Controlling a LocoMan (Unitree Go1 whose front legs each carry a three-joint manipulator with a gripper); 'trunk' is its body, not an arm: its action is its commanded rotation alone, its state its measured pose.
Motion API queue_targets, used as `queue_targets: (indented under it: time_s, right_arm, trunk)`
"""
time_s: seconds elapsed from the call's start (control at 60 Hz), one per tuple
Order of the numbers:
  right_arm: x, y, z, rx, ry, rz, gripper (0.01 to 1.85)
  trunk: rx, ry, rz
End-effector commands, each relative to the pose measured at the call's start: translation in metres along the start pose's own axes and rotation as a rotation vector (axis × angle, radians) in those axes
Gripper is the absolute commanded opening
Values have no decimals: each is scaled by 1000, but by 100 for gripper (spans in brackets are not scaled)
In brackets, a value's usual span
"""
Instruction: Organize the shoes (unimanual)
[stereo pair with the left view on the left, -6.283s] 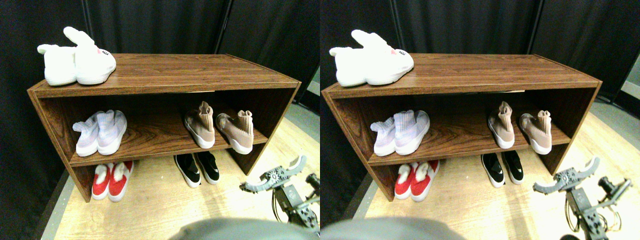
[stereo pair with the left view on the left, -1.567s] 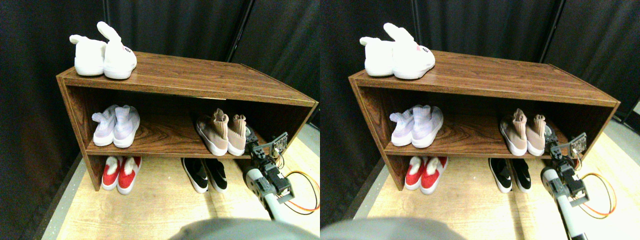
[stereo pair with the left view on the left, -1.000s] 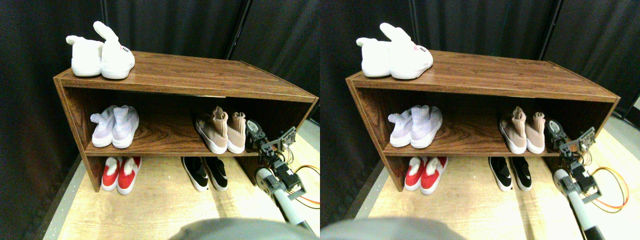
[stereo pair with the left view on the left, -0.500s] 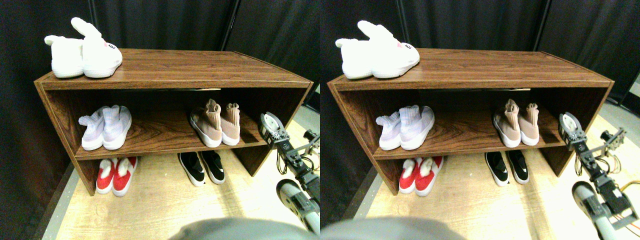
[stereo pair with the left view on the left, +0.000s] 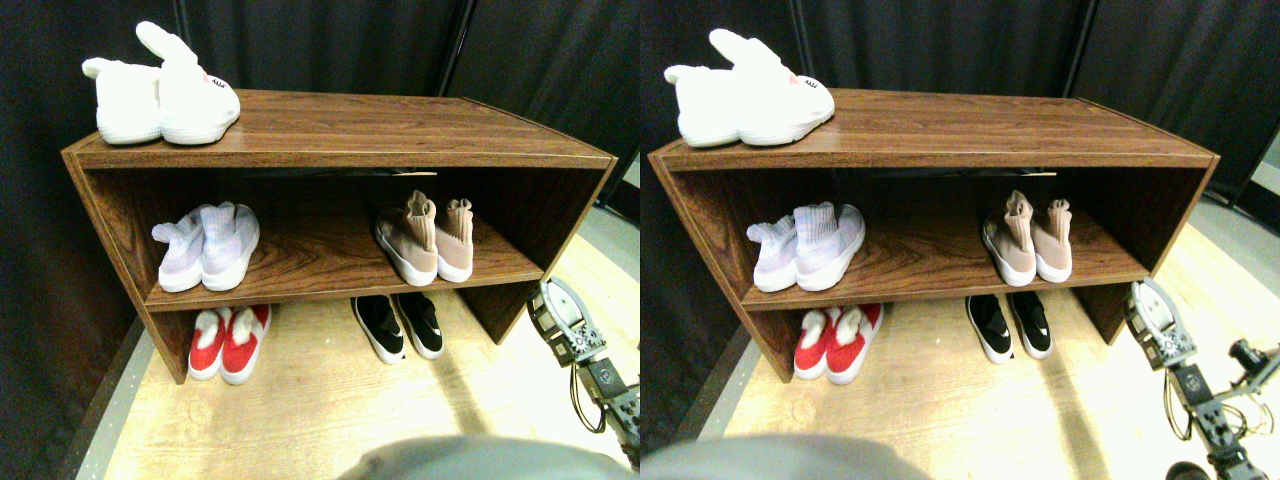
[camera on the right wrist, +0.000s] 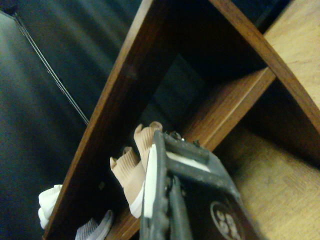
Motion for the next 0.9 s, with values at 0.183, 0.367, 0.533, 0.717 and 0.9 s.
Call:
queue_targets:
  time_s: [0.183, 0.367, 0.533, 0.717, 0.9]
  right_arm:
    - [-2, -34, -18, 11, 29, -65, 6]
    - [6, -64, -32, 85, 17, -184, 6]
    - [17, -86, -39, 112, -28, -264, 6]
    - [37, -108, -41, 93, -42, -328, 6]
    - [56, -124, -38, 128, -51, -361, 6]
  trunk:
    - [-31, 55, 21]
    - [-41, 60, 32]
    - [-50, 59, 42]
    - [-54, 60, 48]
    - [-56, 57, 58]
